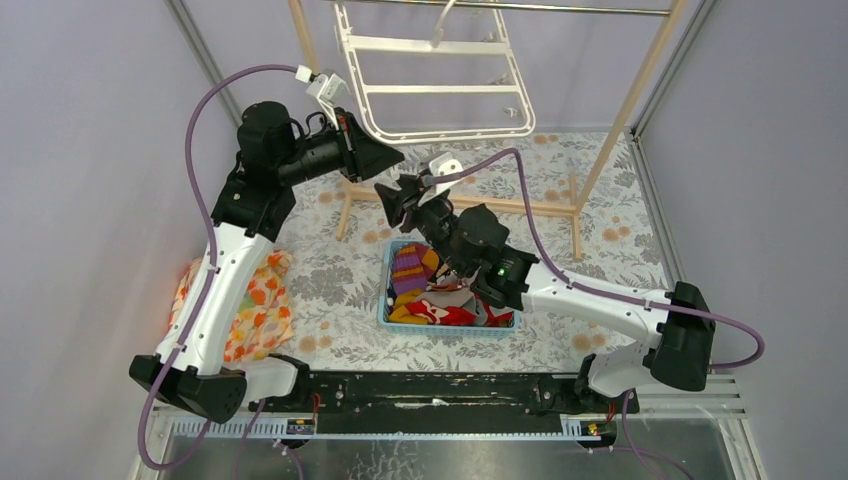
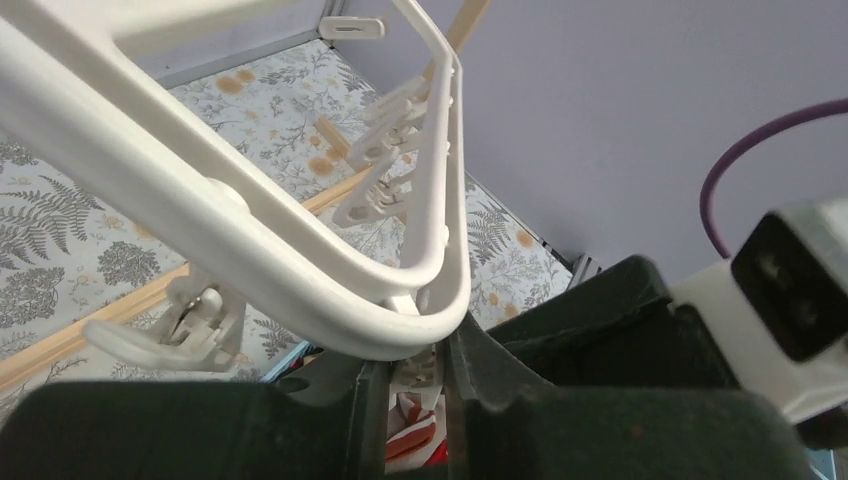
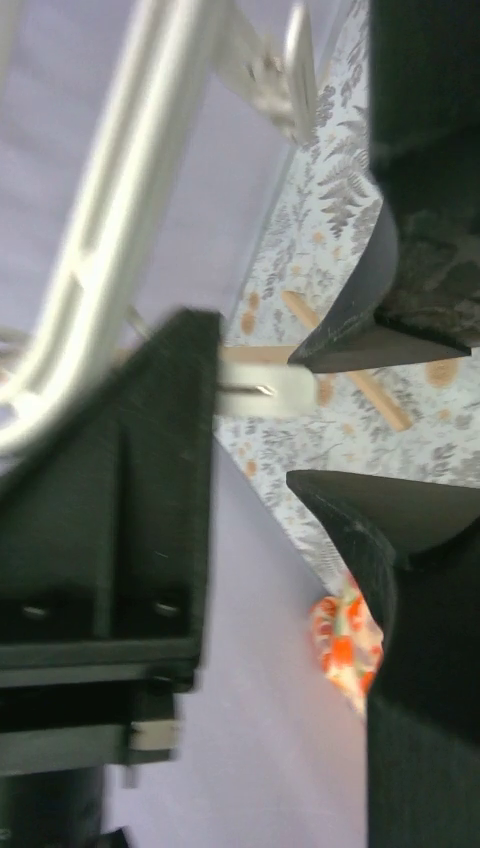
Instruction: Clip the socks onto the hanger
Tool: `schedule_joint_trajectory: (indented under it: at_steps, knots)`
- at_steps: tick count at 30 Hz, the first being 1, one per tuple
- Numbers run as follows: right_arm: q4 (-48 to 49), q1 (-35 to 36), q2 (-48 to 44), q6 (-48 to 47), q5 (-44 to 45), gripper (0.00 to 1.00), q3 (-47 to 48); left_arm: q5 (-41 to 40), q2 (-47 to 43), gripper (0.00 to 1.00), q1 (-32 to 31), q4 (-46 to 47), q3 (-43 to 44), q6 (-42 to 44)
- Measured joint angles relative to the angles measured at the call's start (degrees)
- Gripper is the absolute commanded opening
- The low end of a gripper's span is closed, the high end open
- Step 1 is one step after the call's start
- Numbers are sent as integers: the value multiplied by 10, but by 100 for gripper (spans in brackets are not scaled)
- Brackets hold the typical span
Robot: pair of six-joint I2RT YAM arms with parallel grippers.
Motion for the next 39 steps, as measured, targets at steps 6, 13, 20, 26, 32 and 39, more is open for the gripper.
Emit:
schedule_joint_trajectory:
  at_steps: [6,13,20,26,32,39]
  knots:
    - [-73,23,-45,31,7,68,-35,-2,-7,7,3,21,-8,-13]
    - [-150,24,-184,84,24,67,-111,20,-10,11,34,55,-44,-74]
    - [-264,24,-239,187,42,64,-147,45,-8,14,50,83,-64,-116]
    - [-388,24,-209,278,61,63,-184,54,-8,14,50,93,-66,-123]
    - [-451,-6,-174,323,66,58,-217,60,-8,14,51,95,-66,-123]
    - [-438,-67,-189,261,-7,66,-229,65,-8,15,51,95,-66,-123]
